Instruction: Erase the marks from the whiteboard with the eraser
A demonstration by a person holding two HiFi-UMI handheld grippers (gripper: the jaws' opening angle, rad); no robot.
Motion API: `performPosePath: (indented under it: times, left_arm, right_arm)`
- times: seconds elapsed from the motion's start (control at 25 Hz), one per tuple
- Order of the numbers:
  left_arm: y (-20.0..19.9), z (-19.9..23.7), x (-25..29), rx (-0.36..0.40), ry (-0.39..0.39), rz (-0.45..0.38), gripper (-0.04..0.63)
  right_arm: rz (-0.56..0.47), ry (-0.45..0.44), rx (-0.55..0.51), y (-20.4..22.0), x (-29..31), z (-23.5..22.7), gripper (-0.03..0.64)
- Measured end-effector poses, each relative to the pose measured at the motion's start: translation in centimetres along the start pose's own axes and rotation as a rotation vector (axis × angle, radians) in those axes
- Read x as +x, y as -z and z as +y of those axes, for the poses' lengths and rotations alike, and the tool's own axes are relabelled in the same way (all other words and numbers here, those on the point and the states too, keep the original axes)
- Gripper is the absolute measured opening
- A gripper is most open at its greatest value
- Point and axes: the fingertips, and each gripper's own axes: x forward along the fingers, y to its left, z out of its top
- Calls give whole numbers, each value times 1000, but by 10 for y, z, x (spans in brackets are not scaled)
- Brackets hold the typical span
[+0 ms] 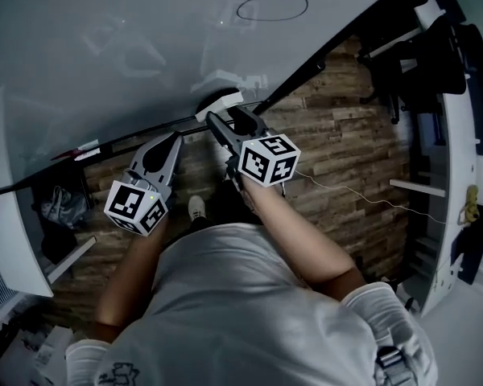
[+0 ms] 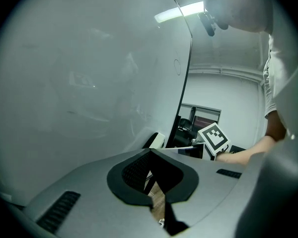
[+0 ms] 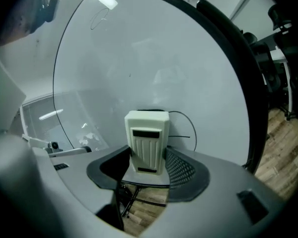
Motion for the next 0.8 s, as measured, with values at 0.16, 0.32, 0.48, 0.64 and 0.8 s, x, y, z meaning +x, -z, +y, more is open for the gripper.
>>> performPosePath:
  times: [0.16, 0.32, 0.48, 0.64, 0.8]
  left_arm:
    - [1, 5, 4, 2, -20, -4, 6]
    - [3, 6, 6, -11, -22, -11, 6]
    - [2, 3, 5, -5, -18, -11, 6]
    - [-1, 4, 5, -2, -19, -6, 6]
    - [1, 5, 7, 1, -21, -5, 6]
  right_arm:
    - [-4, -12, 27, 1, 5, -1, 229]
    - [-8, -11, 34, 2, 4, -1, 229]
    - [-13, -6, 46, 5, 3, -5, 229]
    - [-15, 10, 68, 13, 4, -22, 229]
    - [2, 41, 92, 30, 4, -47, 229]
